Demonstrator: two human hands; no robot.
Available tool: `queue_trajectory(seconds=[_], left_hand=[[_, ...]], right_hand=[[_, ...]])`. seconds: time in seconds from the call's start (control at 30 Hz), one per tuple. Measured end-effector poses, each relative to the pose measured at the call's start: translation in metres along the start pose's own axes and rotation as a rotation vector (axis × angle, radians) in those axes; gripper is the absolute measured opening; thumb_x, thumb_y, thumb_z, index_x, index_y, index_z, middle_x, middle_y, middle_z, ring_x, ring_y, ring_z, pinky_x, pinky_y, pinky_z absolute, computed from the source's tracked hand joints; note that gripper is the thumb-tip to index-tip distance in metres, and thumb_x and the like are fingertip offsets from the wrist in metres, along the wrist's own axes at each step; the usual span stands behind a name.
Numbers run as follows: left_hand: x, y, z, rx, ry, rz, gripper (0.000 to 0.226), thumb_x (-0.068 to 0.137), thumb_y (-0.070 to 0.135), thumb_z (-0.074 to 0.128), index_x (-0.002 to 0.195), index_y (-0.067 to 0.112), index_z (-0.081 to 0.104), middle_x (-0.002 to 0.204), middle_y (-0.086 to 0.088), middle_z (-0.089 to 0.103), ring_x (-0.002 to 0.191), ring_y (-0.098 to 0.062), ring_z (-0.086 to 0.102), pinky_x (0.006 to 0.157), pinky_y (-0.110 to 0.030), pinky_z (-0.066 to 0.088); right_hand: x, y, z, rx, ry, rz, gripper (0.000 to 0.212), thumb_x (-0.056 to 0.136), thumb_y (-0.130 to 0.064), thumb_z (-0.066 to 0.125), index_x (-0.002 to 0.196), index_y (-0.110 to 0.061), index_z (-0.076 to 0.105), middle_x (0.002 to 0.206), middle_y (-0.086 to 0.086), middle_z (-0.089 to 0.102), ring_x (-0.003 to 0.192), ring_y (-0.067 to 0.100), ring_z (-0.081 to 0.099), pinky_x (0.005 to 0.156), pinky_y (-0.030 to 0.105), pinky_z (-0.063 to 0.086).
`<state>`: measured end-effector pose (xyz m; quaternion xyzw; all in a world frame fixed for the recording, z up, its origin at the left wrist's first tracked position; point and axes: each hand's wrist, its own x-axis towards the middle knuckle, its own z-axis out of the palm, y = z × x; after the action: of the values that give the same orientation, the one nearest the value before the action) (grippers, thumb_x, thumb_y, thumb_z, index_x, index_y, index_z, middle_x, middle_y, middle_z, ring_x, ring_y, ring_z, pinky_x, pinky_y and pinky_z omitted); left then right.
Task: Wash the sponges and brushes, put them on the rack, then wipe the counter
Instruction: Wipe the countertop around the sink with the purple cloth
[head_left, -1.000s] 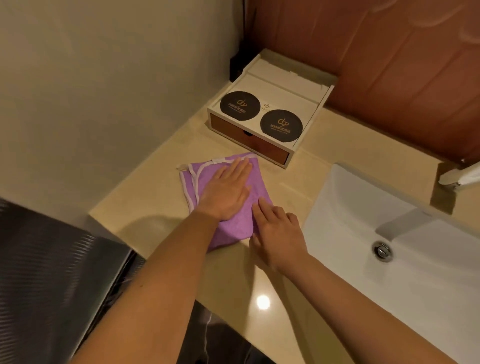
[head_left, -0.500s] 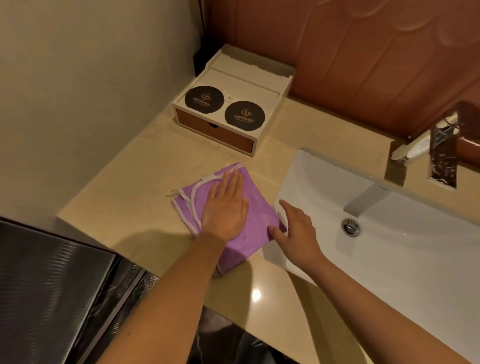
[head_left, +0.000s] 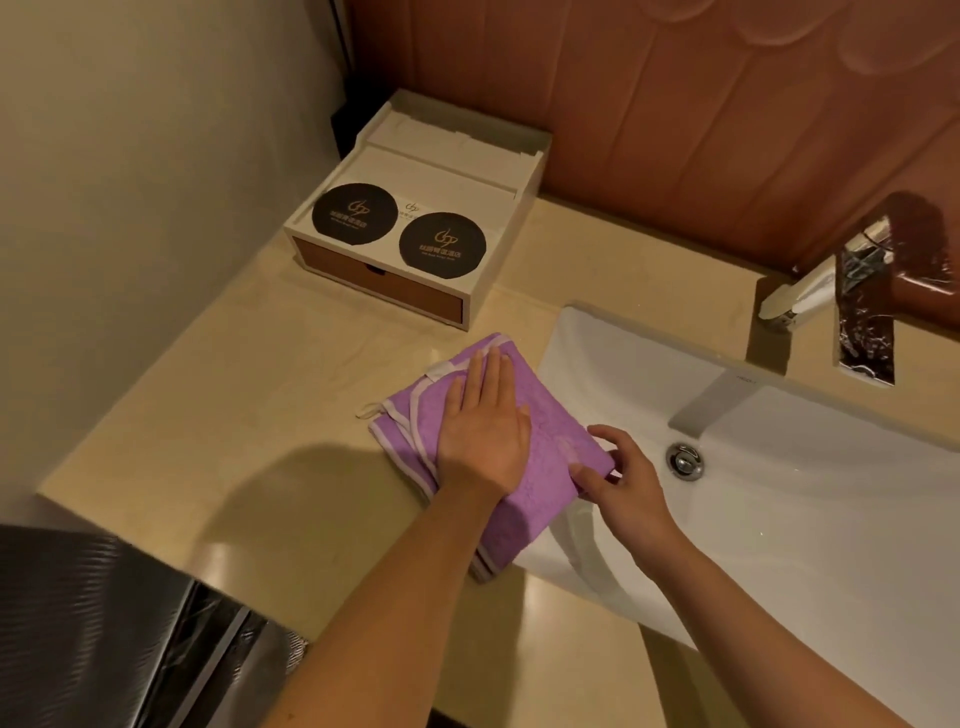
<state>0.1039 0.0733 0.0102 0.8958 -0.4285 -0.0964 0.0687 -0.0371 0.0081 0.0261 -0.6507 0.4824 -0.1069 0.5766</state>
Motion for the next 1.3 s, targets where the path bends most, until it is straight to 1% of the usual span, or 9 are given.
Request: queue_trajectory(seconds=[0.3, 0.53, 0.67, 0.8, 0.87, 0.97, 1.07, 1.2, 1.3], left_hand=[[0.061, 0.037, -0.006, -0.152, -0.071, -0.046, 0.060, 0.100, 0.034, 0.017, 0.148, 0.008, -0.007, 0.158, -0.009, -0.010, 0.146, -0.022, -0.010, 0.117, -0.036, -0.002], [0.131, 0.052, -0.028, -0.491, -0.174, -0.116, 0.057, 0.100, 0.023, 0.024, 0.149, 0.013, -0.003, 0.158, -0.003, -0.012, 0.145, -0.018, -0.014, 0.117, -0.035, -0.005], [0.166, 0.060, -0.033, -0.570, -0.193, -0.163, 0.058, 0.099, 0.024, 0.024, 0.150, 0.013, -0.002, 0.158, -0.001, -0.013, 0.144, -0.016, -0.016, 0.117, -0.036, -0.007], [0.194, 0.062, -0.038, -0.778, -0.210, -0.216, 0.054, 0.101, 0.025, 0.022, 0.150, 0.016, 0.001, 0.159, 0.003, -0.008, 0.145, -0.011, -0.014, 0.118, -0.034, -0.005], [0.210, 0.065, -0.043, -0.872, -0.222, -0.254, 0.052, 0.102, 0.024, 0.020, 0.149, 0.014, 0.001, 0.159, 0.002, -0.008, 0.145, -0.011, -0.013, 0.117, -0.031, -0.005], [0.226, 0.066, -0.051, -0.687, -0.316, -0.293, 0.054, 0.103, 0.023, 0.020, 0.148, 0.009, -0.005, 0.158, -0.003, -0.012, 0.145, -0.018, -0.014, 0.116, -0.030, -0.002], [0.232, 0.061, -0.058, -0.375, -0.323, -0.203, 0.056, 0.102, 0.020, 0.023, 0.148, 0.006, -0.006, 0.158, -0.006, -0.013, 0.145, -0.022, -0.012, 0.117, -0.033, 0.001], [0.219, 0.043, -0.034, 0.045, -0.224, 0.058, 0.063, 0.101, 0.022, 0.026, 0.146, 0.005, -0.014, 0.157, -0.011, -0.017, 0.145, -0.023, -0.015, 0.119, -0.036, -0.003], [0.218, 0.044, -0.016, 0.056, -0.189, 0.027, 0.063, 0.101, 0.027, 0.024, 0.145, 0.005, -0.015, 0.156, -0.012, -0.018, 0.145, -0.024, -0.014, 0.117, -0.034, -0.009]], right_hand=[[0.052, -0.028, -0.032, 0.122, 0.117, -0.056, 0.043, 0.089, -0.001, 0.056, 0.126, -0.018, 0.045, 0.098, 0.005, 0.053, 0.076, 0.013, 0.060, 0.051, 0.017, 0.054], [0.122, -0.067, -0.056, 0.031, 0.204, -0.145, 0.046, 0.089, -0.004, 0.056, 0.131, -0.017, 0.044, 0.102, 0.006, 0.056, 0.093, 0.028, 0.060, 0.079, 0.042, 0.056], [0.161, -0.083, -0.066, 0.005, 0.227, -0.159, 0.043, 0.089, -0.003, 0.056, 0.129, -0.018, 0.047, 0.085, -0.004, 0.056, 0.085, 0.023, 0.059, 0.083, 0.038, 0.052], [0.193, -0.090, -0.067, 0.053, 0.278, -0.067, 0.039, 0.091, -0.004, 0.054, 0.126, -0.017, 0.049, 0.107, 0.009, 0.058, 0.089, 0.024, 0.055, 0.087, 0.044, 0.053], [0.208, -0.095, -0.069, 0.023, 0.358, -0.041, 0.037, 0.091, -0.008, 0.055, 0.127, -0.017, 0.050, 0.113, 0.010, 0.058, 0.092, 0.022, 0.053, 0.085, 0.033, 0.049], [0.212, -0.101, -0.070, -0.016, 0.391, -0.106, 0.039, 0.095, -0.011, 0.049, 0.134, -0.016, 0.044, 0.130, 0.010, 0.053, 0.114, 0.025, 0.051, 0.096, 0.030, 0.041], [0.202, -0.098, -0.055, -0.414, 0.284, -0.223, 0.047, 0.097, -0.021, 0.037, 0.143, -0.014, 0.032, 0.154, 0.011, 0.024, 0.142, 0.026, 0.021, 0.115, 0.031, 0.016], [0.198, -0.089, -0.032, -0.703, 0.132, -0.263, 0.054, 0.098, -0.036, 0.017, 0.150, -0.020, 0.014, 0.159, 0.009, 0.000, 0.147, 0.023, 0.001, 0.117, 0.029, 0.003], [0.215, -0.083, -0.028, -0.876, 0.129, -0.213, 0.054, 0.100, -0.037, 0.018, 0.150, -0.022, 0.002, 0.159, 0.007, -0.007, 0.147, 0.021, -0.007, 0.118, 0.032, -0.002]])
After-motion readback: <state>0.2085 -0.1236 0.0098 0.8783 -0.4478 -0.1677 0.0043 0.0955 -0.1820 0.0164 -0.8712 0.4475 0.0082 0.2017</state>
